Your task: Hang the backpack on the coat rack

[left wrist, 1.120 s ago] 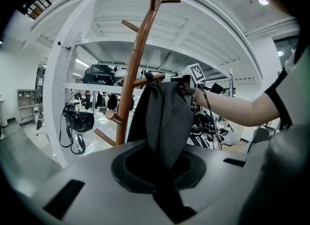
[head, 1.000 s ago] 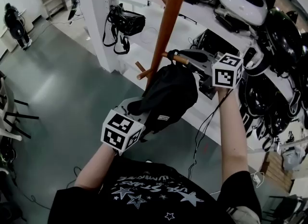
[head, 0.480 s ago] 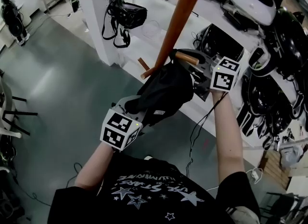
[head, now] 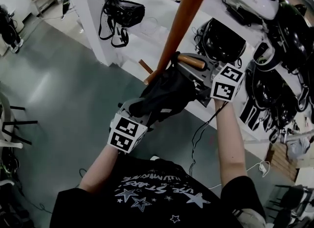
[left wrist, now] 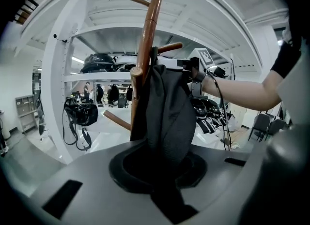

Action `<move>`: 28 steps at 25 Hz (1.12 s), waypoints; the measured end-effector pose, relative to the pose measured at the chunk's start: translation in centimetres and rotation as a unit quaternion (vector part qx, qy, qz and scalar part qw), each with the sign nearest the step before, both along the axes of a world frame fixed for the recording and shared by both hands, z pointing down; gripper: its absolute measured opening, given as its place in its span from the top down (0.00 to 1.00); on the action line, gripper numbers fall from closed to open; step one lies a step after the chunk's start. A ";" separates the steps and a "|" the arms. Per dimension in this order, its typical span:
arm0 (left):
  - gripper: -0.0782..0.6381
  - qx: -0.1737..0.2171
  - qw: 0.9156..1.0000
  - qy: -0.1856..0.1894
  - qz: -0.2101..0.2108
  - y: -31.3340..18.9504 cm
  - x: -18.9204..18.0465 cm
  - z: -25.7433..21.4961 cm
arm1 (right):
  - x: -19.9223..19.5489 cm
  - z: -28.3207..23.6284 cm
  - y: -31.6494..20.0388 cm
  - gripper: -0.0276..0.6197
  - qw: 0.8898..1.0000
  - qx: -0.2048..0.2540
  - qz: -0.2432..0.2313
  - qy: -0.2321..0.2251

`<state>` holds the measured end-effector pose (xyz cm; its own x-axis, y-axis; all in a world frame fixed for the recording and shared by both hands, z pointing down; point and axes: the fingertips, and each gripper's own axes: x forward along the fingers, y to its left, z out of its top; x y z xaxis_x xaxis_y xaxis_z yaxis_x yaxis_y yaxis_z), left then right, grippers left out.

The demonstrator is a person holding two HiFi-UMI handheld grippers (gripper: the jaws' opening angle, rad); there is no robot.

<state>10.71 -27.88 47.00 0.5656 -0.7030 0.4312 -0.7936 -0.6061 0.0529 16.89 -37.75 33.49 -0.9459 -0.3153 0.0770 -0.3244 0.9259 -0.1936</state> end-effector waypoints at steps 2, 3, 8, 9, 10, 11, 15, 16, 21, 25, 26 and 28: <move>0.79 -0.002 1.000 -0.001 0.011 -0.1 0.0 0.2 | 0.0 0.0 0.0 0.83 1.000 0.001 0.013 0.004; 0.79 -0.003 1.000 -0.002 0.018 -0.2 0.0 0.3 | 0.1 0.1 0.0 0.83 1.000 0.001 0.021 0.005; 0.76 0.004 0.999 -0.021 0.045 -0.6 0.0 0.6 | 1.5 0.4 0.1 0.78 0.997 0.014 0.067 0.036; 0.76 0.004 0.999 -0.021 0.049 -0.7 0.0 0.7 | 1.9 0.5 0.2 0.77 0.995 0.019 0.080 0.048; 0.75 0.003 0.998 -0.020 0.055 -0.7 0.1 0.7 | 2.4 0.6 0.3 0.76 0.994 0.024 0.094 0.060; 0.74 0.003 0.998 -0.020 0.062 -0.7 0.2 0.8 | 2.9 0.7 0.6 0.75 0.992 0.026 0.107 0.067; 0.68 0.004 0.995 -0.019 0.097 -0.6 0.7 0.9 | 4.7 0.5 1.8 0.74 0.986 0.018 0.156 0.055; 0.67 0.004 0.994 -0.017 0.104 -0.6 0.8 1.0 | 5.1 0.4 2.2 0.74 0.984 0.017 0.169 0.049; 0.58 -0.004 0.985 -0.002 0.170 0.1 1.7 1.6 | 6.9 -0.3 4.6 0.74 0.966 0.019 0.256 0.019; 0.52 0.007 0.973 0.013 0.229 0.4 2.6 1.4 | 7.9 0.7 7.3 0.70 0.941 0.010 0.337 -0.009; 0.51 0.008 0.970 0.012 0.241 0.5 2.6 1.3 | 8.1 1.2 8.1 0.68 0.933 0.007 0.359 -0.014; 0.48 0.009 0.964 0.010 0.264 1.0 2.6 1.1 | 8.5 2.4 9.8 0.67 0.917 0.001 0.398 -0.013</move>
<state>13.32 -26.93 48.12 0.8548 -0.3213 0.4076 -0.3726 -0.9266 0.0510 25.41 -27.94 35.93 -0.4165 -0.9074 0.0567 -0.8935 0.3970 -0.2099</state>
